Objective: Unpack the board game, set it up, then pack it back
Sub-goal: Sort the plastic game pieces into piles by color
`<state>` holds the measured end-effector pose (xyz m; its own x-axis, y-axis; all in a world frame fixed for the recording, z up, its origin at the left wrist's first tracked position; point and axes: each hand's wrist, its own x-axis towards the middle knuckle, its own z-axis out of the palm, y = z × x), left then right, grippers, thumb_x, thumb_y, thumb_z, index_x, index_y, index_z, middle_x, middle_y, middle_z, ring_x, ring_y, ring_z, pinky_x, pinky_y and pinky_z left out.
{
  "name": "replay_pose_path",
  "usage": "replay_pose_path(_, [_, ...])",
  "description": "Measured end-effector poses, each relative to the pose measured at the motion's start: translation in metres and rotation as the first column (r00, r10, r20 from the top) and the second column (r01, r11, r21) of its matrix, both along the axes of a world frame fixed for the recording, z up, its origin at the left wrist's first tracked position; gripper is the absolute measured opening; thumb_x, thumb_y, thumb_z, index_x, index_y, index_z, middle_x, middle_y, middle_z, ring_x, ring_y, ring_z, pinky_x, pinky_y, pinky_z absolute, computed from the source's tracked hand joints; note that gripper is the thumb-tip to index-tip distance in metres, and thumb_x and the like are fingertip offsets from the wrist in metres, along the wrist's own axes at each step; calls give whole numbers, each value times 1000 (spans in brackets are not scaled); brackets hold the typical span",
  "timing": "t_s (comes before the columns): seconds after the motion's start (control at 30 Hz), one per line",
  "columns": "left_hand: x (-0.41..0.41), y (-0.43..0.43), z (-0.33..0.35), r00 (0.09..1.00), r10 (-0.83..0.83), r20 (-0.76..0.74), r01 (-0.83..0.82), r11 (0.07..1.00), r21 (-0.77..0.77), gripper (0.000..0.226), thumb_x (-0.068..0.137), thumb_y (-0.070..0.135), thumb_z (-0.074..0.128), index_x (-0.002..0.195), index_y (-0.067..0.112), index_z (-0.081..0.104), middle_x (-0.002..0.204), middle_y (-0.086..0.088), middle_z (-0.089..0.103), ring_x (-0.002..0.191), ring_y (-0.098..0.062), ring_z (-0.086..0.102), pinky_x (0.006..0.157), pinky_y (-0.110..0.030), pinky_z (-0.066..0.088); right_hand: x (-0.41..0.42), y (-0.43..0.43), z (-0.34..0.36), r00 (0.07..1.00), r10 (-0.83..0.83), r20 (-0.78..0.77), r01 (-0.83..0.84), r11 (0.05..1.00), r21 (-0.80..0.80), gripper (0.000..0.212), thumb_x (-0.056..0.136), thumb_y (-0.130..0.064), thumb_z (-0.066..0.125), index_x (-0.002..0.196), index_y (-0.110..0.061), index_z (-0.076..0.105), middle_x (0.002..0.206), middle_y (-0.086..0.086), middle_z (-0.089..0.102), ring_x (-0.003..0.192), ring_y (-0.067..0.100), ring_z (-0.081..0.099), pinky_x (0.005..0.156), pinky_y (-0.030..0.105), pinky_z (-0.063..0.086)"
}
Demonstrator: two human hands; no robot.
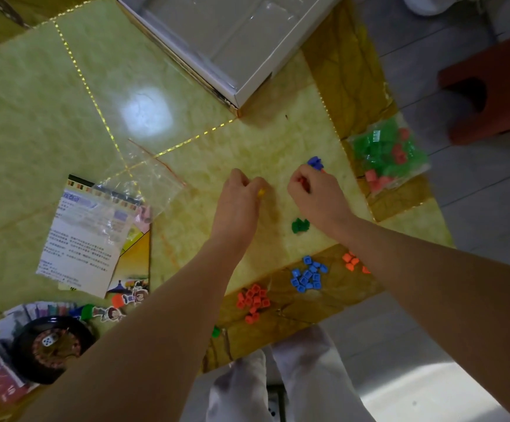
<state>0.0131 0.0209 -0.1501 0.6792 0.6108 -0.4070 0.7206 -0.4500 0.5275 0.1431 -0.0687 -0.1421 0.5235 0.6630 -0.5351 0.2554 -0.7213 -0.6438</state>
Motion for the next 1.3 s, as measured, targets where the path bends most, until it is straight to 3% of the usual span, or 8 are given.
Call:
replay_pose_path(0.13, [7,-4,-3,999,27,-32,-28,1000,-13,29,91,-2,51,115,14,58,119,-13,46,89,-21,44,74,-24,34,17,-13,6,990,-143,5,142,990,24,28,87,-18,40,70,1,50,68,21,56,58,20,43,56,45,41])
replay_pose_path(0.3, [15,-12,2,996,82,-15,-83,996,-23,31,85,-6,53,110,13,59,104,2,33,82,-20,48,64,-20,35,30,-32,4,981,-79,177,111,978,-177,33,94,-18,41,61,-17,43,63,4,50,62,22,49,52,34,34])
replay_pose_path(0.43, [21,-16,4,998,67,-12,-67,996,-53,30,87,-1,58,113,14,60,109,-1,35,84,-20,51,69,-21,37,28,-48,1,986,-37,164,83,955,-286,9,93,-28,51,91,-19,52,80,2,59,75,23,59,63,35,48])
replay_pose_path(0.6, [15,-22,9,1000,3,5,-3,994,-105,66,75,26,79,132,16,47,128,-8,31,103,-21,49,80,-22,40,20,-50,1,986,-113,120,138,965,-224,42,90,-19,60,124,-14,36,74,-2,52,68,21,58,60,33,47])
replay_pose_path(0.7, [13,-31,6,992,-107,-60,102,992,-72,98,59,46,86,138,20,36,133,-7,23,122,-24,38,94,-31,46,18,-42,-6,983,-112,142,136,975,-173,50,88,-12,60,130,-12,33,101,6,57,81,24,59,66,36,47])
replay_pose_path(0.87, [23,-47,-4,982,-136,-128,146,987,68,82,72,37,80,136,10,36,134,-12,25,121,-26,38,98,-30,44,12,-34,-15,978,-75,193,91,993,-74,52,84,-4,62,130,-9,38,129,11,47,113,22,50,90,29,42])
replay_pose_path(1.07, [24,-33,-8,989,-138,-47,141,987,76,62,75,13,76,130,10,45,130,-12,31,109,-26,49,81,-26,49,19,-41,-18,973,-61,221,77,995,-66,42,89,-7,60,128,-10,45,124,10,50,108,21,53,87,27,42])
replay_pose_path(1.3, [25,-26,-1,976,-168,-141,191,967,166,66,73,34,75,129,17,44,132,-8,31,106,-21,49,58,-25,39,20,-44,-19,967,-76,244,94,993,-65,38,89,-9,60,124,-10,47,108,8,55,93,13,48,72,18,30])
